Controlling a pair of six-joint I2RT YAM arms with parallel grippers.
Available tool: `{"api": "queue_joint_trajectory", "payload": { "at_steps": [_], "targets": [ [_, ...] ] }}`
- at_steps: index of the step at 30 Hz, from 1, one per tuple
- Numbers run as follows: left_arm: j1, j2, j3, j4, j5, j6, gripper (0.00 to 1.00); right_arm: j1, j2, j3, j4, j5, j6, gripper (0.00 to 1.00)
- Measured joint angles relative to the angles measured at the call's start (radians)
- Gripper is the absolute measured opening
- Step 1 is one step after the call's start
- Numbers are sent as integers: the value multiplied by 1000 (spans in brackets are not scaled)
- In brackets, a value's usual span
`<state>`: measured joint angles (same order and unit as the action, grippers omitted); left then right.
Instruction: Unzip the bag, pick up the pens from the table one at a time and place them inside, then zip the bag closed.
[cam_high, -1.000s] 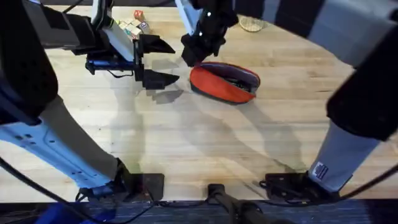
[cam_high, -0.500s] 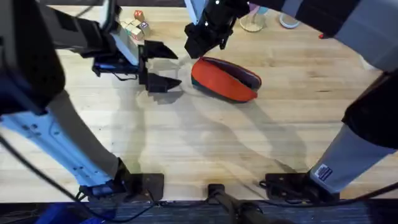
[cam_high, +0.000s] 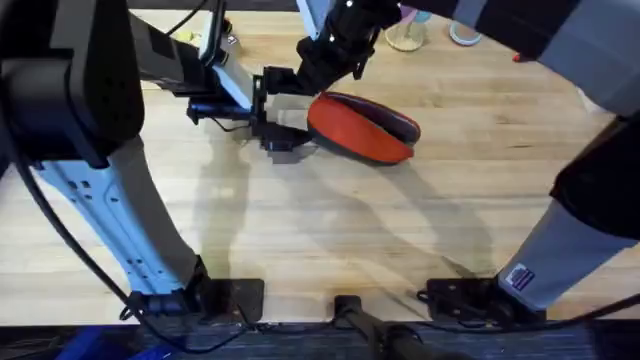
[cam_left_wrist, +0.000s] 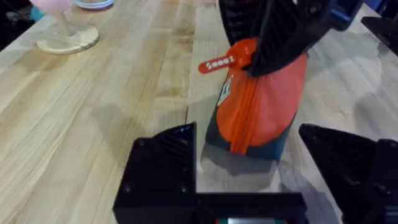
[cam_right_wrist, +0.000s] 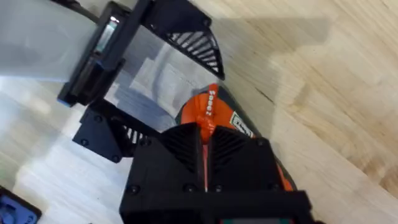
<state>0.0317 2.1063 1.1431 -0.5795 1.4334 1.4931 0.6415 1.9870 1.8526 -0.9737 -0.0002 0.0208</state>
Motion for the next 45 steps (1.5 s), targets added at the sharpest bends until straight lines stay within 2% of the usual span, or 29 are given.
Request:
{"api": "queue_joint_trajectory", "payload": {
  "at_steps": [5,6,7,16,25,30,32,33,34,45],
  "targets": [
    [-16,0,0,49,3,-52,993,0,0,0,0,0,0,30],
    [-16,0,0,73,7,-97,993,0,0,0,0,0,0,30],
    [-16,0,0,79,9,-110,993,0,0,0,0,0,0,30],
    [-23,0,22,86,46,-199,993,0,0,0,1,0,0,31],
    [-34,0,71,74,62,-238,993,0,0,0,3,0,0,31],
    [-55,0,71,48,39,-245,983,0,0,0,9,0,0,31],
    [-59,0,71,49,36,-248,841,0,0,0,10,0,0,31],
    [-60,0,71,49,36,-251,730,0,0,0,10,0,0,31],
    [-66,0,71,49,32,-249,66,0,0,0,16,5,0,31],
    [-66,0,71,48,32,-251,43,1,0,6,-24,31,-18,31]
  ]
}}
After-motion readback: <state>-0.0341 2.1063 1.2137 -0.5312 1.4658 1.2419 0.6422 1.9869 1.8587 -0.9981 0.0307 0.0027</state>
